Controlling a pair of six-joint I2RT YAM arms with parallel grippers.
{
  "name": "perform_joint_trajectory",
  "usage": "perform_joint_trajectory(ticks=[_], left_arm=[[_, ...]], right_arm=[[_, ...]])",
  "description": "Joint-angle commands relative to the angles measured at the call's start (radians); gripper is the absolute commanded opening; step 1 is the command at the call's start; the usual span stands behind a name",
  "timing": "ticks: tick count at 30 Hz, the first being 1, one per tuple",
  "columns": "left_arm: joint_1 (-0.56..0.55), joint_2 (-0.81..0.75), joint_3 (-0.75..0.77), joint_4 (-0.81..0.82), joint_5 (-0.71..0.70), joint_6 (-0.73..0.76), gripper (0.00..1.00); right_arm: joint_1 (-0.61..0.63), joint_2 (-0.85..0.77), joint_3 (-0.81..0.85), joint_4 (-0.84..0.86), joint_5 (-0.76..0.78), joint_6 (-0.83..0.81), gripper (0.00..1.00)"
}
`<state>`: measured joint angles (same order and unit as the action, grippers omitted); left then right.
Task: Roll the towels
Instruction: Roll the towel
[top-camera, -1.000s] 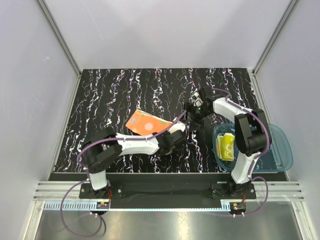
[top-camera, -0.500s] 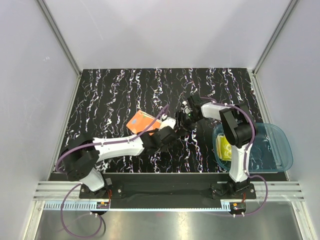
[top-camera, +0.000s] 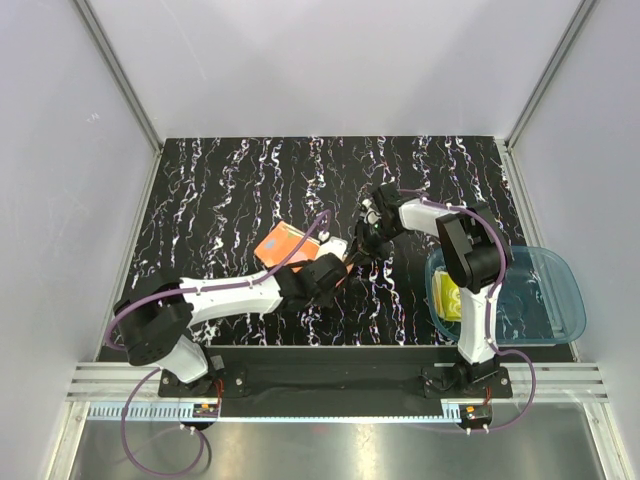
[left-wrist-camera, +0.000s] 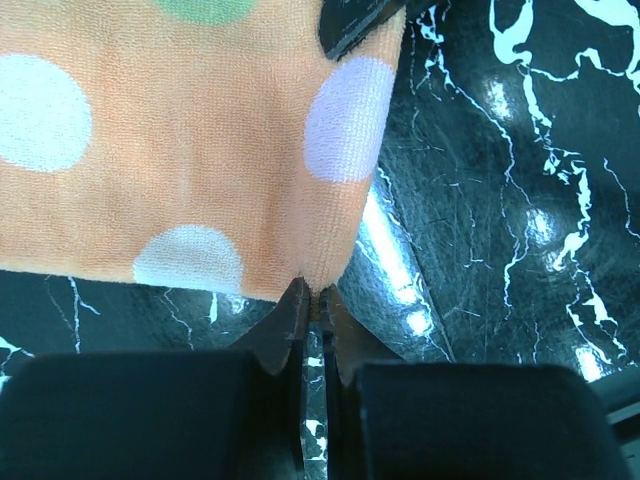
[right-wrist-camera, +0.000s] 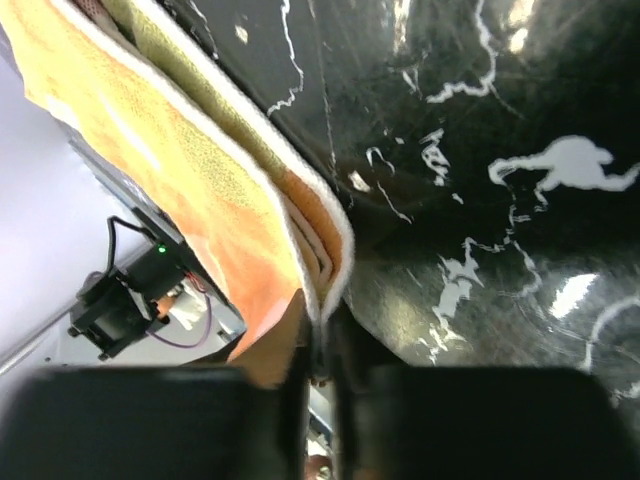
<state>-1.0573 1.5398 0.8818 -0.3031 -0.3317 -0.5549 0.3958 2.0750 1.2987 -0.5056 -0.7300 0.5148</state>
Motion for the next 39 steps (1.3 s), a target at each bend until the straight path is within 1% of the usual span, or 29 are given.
perform_joint_trajectory(ticks=[1,2,3,7,9,11,14,18,19,22,25,28,29,33,35,36,37,39], left_arm=[[0.000,-0.043,-0.012,0.001,0.068,0.004,0.00],[0.000,-0.044,-0.014,0.001,0.075,0.003,0.00],[0.000,-0.047,-0.015,0.001,0.085,0.000,0.00],[0.000,-0.047,-0.006,0.004,0.147,-0.016,0.00],[-0.001,-0.034,0.028,-0.017,0.167,-0.025,0.00],[0.000,-0.017,0.049,-0.034,0.198,-0.037,0.00],[0.003,-0.024,0.057,-0.013,0.252,-0.066,0.00],[0.019,-0.055,0.048,0.033,0.325,-0.120,0.00],[0.028,-0.067,0.037,0.048,0.374,-0.144,0.00],[0.049,-0.082,0.011,0.117,0.450,-0.207,0.00],[0.071,-0.096,-0.032,0.179,0.493,-0.273,0.00],[0.108,-0.133,-0.112,0.296,0.545,-0.348,0.00],[0.118,-0.142,-0.154,0.300,0.549,-0.370,0.00],[0.175,-0.185,-0.243,0.358,0.568,-0.468,0.00],[0.212,-0.199,-0.285,0.412,0.580,-0.503,0.00],[0.236,-0.216,-0.335,0.435,0.595,-0.543,0.00],[0.250,-0.224,-0.357,0.487,0.600,-0.560,0.00],[0.279,-0.247,-0.404,0.509,0.602,-0.598,0.00]], right_arm=[[-0.002,-0.042,0.062,-0.091,0.138,-0.076,0.27],[0.000,-0.058,0.074,-0.134,0.165,-0.085,0.37],[-0.002,-0.067,0.079,-0.152,0.219,-0.094,0.53],[-0.002,-0.099,0.112,-0.240,0.346,-0.148,0.67],[-0.002,-0.121,0.129,-0.284,0.409,-0.154,0.69],[-0.009,-0.151,0.140,-0.307,0.438,-0.160,0.71],[-0.015,-0.200,0.154,-0.330,0.492,-0.160,0.77],[-0.018,-0.246,0.172,-0.356,0.524,-0.170,0.79],[-0.020,-0.251,0.177,-0.363,0.526,-0.173,0.79],[-0.018,-0.268,0.186,-0.381,0.521,-0.177,0.79],[-0.020,-0.282,0.186,-0.379,0.498,-0.174,0.79],[-0.018,-0.296,0.179,-0.375,0.466,-0.176,0.79],[-0.018,-0.300,0.174,-0.375,0.455,-0.177,0.79],[-0.018,-0.317,0.168,-0.361,0.403,-0.180,0.79],[-0.020,-0.328,0.165,-0.352,0.386,-0.182,0.78],[-0.020,-0.331,0.162,-0.349,0.367,-0.182,0.78],[-0.020,-0.338,0.157,-0.341,0.353,-0.182,0.78],[-0.018,-0.348,0.148,-0.327,0.305,-0.183,0.78]])
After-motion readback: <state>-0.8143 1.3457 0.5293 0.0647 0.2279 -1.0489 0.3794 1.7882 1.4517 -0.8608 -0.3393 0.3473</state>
